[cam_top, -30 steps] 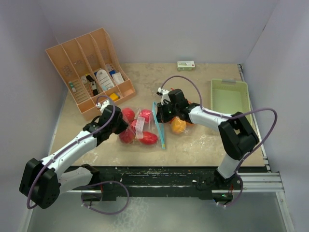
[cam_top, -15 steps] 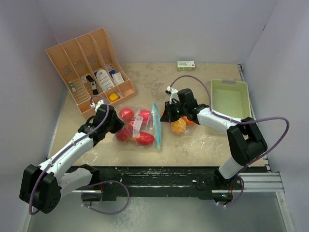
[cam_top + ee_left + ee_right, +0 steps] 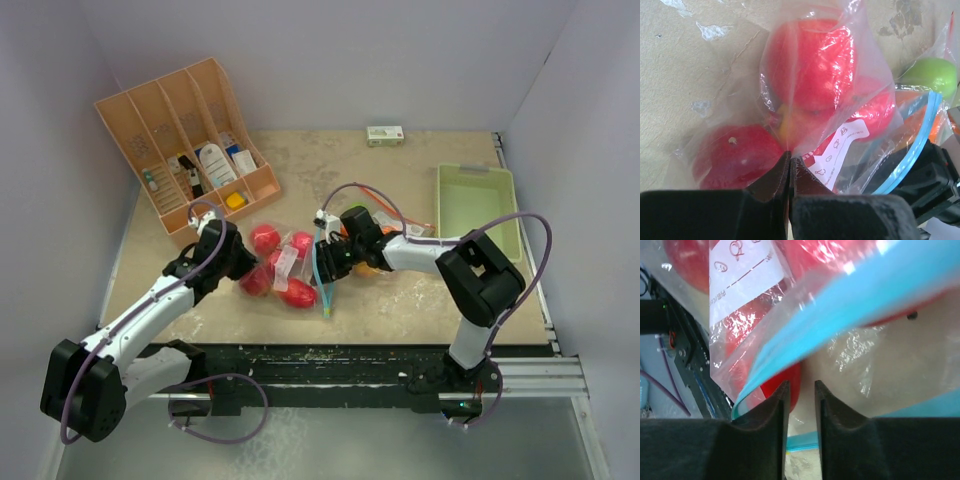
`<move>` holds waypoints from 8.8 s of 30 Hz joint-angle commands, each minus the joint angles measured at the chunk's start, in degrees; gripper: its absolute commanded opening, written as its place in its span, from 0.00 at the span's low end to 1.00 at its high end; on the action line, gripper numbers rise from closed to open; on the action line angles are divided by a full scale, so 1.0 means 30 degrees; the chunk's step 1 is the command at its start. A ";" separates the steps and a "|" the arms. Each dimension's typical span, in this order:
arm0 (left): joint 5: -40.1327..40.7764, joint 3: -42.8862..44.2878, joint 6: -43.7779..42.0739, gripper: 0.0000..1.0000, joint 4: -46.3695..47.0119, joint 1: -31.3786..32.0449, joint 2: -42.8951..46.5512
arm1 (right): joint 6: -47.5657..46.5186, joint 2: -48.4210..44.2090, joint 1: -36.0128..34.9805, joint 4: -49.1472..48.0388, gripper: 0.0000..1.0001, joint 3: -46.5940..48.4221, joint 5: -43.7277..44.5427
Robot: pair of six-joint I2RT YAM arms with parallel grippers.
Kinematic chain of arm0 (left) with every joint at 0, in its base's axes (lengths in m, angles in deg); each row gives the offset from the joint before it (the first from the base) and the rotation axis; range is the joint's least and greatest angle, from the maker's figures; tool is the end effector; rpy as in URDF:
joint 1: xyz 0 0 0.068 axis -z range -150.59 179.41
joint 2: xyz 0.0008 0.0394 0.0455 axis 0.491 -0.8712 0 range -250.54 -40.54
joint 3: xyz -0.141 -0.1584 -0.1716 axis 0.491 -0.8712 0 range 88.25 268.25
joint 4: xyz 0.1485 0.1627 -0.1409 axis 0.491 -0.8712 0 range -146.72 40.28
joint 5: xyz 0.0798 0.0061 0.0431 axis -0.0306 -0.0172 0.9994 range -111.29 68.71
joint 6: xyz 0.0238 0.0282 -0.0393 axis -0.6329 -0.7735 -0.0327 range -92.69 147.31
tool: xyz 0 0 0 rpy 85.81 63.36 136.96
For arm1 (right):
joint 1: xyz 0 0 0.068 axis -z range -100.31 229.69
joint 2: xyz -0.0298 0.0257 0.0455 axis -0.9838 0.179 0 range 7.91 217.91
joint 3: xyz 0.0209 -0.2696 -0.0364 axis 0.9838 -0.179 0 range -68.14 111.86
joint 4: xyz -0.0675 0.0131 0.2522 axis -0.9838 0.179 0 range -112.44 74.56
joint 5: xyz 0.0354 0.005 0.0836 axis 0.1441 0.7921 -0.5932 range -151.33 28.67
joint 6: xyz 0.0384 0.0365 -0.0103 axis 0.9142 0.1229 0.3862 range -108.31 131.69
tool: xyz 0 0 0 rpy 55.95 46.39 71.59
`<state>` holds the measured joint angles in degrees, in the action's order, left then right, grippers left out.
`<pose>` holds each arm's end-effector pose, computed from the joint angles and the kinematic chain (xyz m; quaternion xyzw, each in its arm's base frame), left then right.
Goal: Open the zip-top bag and remove the fake food
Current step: Pick up the fake fruit from the zipper food storage bag, then place the fake fruit in the bin, then pick up the fake fruit from the center of the board.
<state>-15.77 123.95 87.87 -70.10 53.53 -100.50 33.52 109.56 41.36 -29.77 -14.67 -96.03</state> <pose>0.1966 -0.0842 0.2192 -0.3058 0.8696 -0.2266 0.3146 0.2694 0.2387 0.1620 -0.2473 0.8412 0.4337 0.2076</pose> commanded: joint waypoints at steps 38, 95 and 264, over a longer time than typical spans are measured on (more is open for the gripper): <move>0.1088 -0.1491 0.1279 0.00 -0.2976 0.0065 0.3806 | -0.1583 0.1472 -0.4617 0.3545 0.24 0.2721 0.1978; -0.1341 0.0692 -0.1608 0.00 0.1688 -0.0525 -0.1909 | 0.3179 -0.4486 1.7669 0.6097 0.81 0.3722 0.7916; -0.3392 0.1605 -0.2008 0.00 0.0538 -0.1234 -0.4275 | -0.1088 -0.6575 0.4551 0.2207 0.66 -0.1795 0.3329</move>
<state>-25.56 127.38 80.94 -70.15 49.94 -112.81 33.32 88.75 55.94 -23.41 -19.70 -85.34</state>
